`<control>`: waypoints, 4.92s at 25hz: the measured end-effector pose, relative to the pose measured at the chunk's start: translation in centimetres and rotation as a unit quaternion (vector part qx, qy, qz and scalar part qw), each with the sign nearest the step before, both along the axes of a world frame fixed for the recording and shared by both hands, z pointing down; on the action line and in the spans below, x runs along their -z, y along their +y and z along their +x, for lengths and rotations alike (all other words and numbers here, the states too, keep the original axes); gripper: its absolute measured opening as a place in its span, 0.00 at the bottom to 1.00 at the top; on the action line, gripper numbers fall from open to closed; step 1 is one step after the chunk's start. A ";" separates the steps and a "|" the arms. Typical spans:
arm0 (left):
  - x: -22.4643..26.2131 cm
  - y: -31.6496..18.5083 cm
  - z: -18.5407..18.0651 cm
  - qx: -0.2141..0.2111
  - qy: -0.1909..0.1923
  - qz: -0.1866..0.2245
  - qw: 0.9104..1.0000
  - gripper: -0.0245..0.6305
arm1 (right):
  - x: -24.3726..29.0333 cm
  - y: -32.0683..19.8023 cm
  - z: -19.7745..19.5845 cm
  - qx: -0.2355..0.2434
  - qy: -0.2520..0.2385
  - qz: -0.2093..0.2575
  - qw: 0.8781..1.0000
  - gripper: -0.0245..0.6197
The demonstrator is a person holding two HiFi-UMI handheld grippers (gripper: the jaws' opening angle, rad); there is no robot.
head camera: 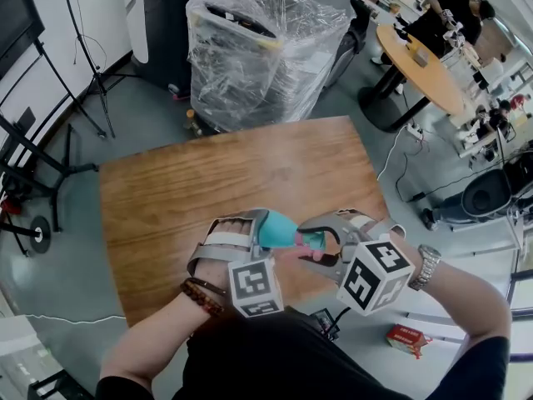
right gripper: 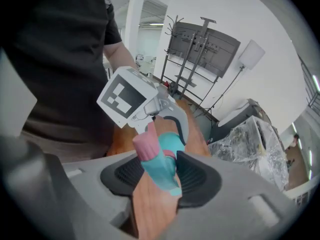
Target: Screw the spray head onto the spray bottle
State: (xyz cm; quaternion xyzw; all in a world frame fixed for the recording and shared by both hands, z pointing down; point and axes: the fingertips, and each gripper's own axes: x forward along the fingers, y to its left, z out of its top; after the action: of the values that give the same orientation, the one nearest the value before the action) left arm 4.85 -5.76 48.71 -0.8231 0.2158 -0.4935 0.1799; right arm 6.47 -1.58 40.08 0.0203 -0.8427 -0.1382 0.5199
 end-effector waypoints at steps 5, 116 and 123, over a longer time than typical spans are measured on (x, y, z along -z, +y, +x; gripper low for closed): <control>0.4 0.1 0.0 -0.008 0.002 0.013 1.000 0.60 | 0.7 -0.1 0.0 0.052 0.023 0.056 0.997 0.23; -8.5 -4.0 2.3 0.095 0.309 -0.158 0.933 0.54 | -7.6 -3.1 5.5 -0.441 -0.249 0.046 0.861 0.03; -2.4 -1.5 0.6 0.105 0.369 -0.154 0.910 0.08 | -6.8 -2.7 2.7 -0.453 -0.289 0.046 0.842 0.03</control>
State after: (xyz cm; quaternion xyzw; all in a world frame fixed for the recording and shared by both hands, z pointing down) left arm 5.46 -7.28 51.11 -0.9365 0.2737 -0.1976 -0.0945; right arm 9.18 -4.29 46.86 0.4624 -0.8445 0.0858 0.2561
